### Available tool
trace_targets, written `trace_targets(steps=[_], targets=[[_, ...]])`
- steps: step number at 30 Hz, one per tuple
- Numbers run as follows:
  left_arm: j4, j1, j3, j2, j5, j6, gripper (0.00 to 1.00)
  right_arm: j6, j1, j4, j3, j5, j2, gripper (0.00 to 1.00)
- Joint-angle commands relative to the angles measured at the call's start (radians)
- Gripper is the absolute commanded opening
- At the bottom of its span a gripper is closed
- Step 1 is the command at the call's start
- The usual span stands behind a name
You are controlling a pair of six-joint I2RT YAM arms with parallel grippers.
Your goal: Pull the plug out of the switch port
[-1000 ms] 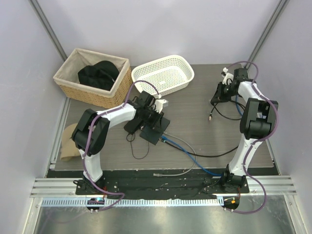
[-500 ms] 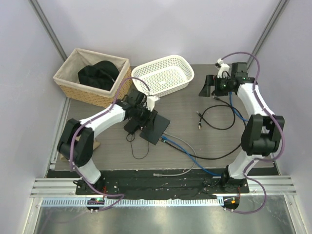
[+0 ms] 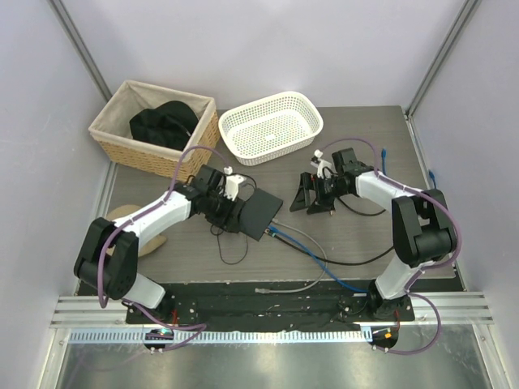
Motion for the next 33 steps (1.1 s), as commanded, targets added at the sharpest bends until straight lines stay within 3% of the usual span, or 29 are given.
trace_targets(steps=[1,5,12,16,27,33], targets=[[0.052,0.025,0.001,-0.017,-0.015,-0.017,0.6,0.113,0.019,0.148,-0.01,-0.085,-0.006,0.93],[0.071,0.028,0.007,0.01,-0.003,-0.017,0.6,0.131,0.042,0.166,-0.02,-0.073,0.007,0.88],[0.097,0.026,0.026,0.099,0.051,-0.023,0.59,0.136,0.046,0.183,0.015,-0.027,0.06,0.87],[0.115,0.025,0.064,0.174,0.072,-0.034,0.58,0.102,0.044,0.194,0.039,-0.134,0.083,0.88],[0.12,-0.101,0.198,0.3,0.126,-0.017,0.54,0.085,0.043,0.18,-0.01,-0.121,0.045,0.87],[-0.049,-0.084,0.19,0.208,0.08,0.048,0.56,0.004,0.017,0.133,-0.01,-0.114,0.008,0.85]])
